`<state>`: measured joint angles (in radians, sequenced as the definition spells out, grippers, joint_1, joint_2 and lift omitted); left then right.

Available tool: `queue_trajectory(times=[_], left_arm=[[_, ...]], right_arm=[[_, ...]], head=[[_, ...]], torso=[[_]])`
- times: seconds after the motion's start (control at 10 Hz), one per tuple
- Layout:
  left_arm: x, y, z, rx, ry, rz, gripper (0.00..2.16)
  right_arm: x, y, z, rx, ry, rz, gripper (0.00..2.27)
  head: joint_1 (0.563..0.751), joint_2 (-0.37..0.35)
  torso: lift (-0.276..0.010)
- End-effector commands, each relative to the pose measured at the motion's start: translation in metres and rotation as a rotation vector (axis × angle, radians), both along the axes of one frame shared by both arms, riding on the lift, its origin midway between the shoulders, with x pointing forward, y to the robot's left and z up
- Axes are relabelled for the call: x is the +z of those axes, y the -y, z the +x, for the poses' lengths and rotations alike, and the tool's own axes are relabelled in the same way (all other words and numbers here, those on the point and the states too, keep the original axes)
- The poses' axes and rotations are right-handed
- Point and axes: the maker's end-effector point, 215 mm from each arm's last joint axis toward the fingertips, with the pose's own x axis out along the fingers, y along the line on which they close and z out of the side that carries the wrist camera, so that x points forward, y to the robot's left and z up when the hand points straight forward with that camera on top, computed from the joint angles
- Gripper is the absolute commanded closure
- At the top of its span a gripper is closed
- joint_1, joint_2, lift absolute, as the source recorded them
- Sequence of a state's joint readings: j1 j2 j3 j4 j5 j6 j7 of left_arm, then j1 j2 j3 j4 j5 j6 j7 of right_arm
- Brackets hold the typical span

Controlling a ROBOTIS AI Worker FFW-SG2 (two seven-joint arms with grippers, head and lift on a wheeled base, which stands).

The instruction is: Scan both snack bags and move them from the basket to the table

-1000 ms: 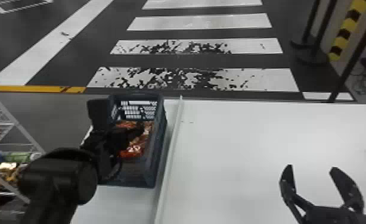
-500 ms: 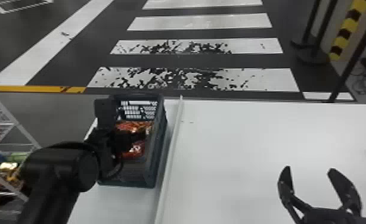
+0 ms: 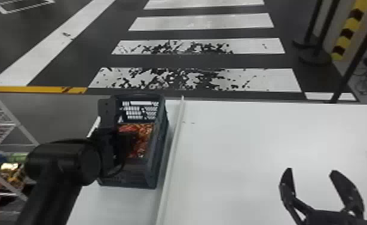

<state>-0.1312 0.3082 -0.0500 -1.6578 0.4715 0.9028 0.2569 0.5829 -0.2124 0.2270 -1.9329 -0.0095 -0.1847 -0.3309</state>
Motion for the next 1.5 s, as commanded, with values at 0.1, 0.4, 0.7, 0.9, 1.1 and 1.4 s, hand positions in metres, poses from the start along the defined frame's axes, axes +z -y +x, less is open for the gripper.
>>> queue_trajectory(times=[0.1,0.4,0.7,0.9,1.1,1.4], left_arm=[[-0.001,0.002,0.0,0.001,0.0,-0.002,2.0],[-0.006,0.002,-0.005,0.009,-0.008,0.003,2.09],[0.019,0.0,-0.008,0.034,0.056,0.037,2.09],[0.04,0.002,-0.006,0.034,0.103,0.064,2.09],[0.059,0.006,-0.005,0.035,0.154,0.074,2.09],[0.102,0.018,-0.006,0.027,0.241,0.089,2.1]], right_arm=[[0.001,0.001,0.0,0.0,0.004,-0.001,0.16],[0.0,0.002,-0.001,0.001,0.004,-0.001,0.16],[0.001,0.002,-0.003,0.0,0.007,0.001,0.16],[0.003,0.002,-0.005,-0.004,0.014,0.004,0.16],[0.002,0.003,-0.007,-0.007,0.013,0.005,0.16],[0.001,0.004,-0.007,-0.01,0.012,0.003,0.16]], head=[[0.695,0.132],[0.695,0.127],[0.695,0.134],[0.695,0.133],[0.695,0.131],[0.695,0.119]], torso=[[-0.098],[-0.098],[-0.098],[-0.098],[-0.098],[-0.098]])
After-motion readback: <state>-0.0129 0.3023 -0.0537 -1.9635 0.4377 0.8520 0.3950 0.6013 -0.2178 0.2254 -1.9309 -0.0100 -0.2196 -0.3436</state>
